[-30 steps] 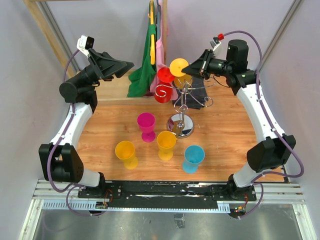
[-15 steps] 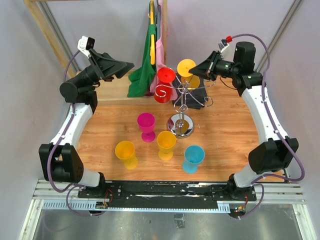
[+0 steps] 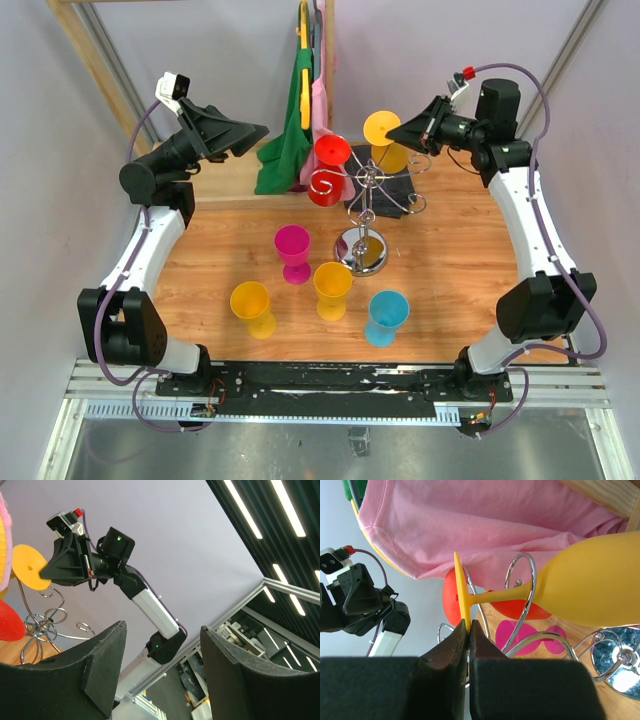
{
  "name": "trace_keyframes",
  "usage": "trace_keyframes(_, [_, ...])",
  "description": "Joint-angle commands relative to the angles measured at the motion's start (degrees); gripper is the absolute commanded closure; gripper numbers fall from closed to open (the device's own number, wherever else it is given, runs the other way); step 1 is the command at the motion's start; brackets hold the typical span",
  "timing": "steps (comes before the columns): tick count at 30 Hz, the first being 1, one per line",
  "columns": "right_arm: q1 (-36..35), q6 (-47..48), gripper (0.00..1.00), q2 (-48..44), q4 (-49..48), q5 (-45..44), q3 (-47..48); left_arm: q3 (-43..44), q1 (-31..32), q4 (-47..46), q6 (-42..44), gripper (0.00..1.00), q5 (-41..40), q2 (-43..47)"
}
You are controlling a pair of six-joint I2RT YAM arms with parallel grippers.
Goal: Place the wine glass upside down on the wine glass rack
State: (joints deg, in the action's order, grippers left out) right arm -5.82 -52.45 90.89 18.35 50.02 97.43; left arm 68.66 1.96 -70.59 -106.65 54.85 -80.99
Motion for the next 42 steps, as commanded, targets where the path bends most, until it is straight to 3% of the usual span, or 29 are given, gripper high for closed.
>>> trace_keyframes(1, [0.84, 0.85, 0.99, 2.26, -0.59, 1.11, 3.55, 0.25, -0.29, -0.21, 1.4, 0.35, 0.78, 1.72])
trace_keyframes(24, [-0.94, 1.02, 0.99, 11.47, 0.07, 1.72, 11.67, 0.93, -0.29, -0.54, 1.72, 0.34, 1.39, 0.57])
trace_keyframes(30, [-0.86, 3.89, 0.85, 13.03, 3.34, 0.81, 15.72, 0.77, -0.29, -0.78, 1.77, 0.34, 1.58, 0.66])
trace_keyframes(42, [-0.91, 7.54, 0.76, 13.02, 6.29, -2.05, 16.97, 0.57, -0.29, -1.94, 1.21, 0.34, 1.75, 0.57])
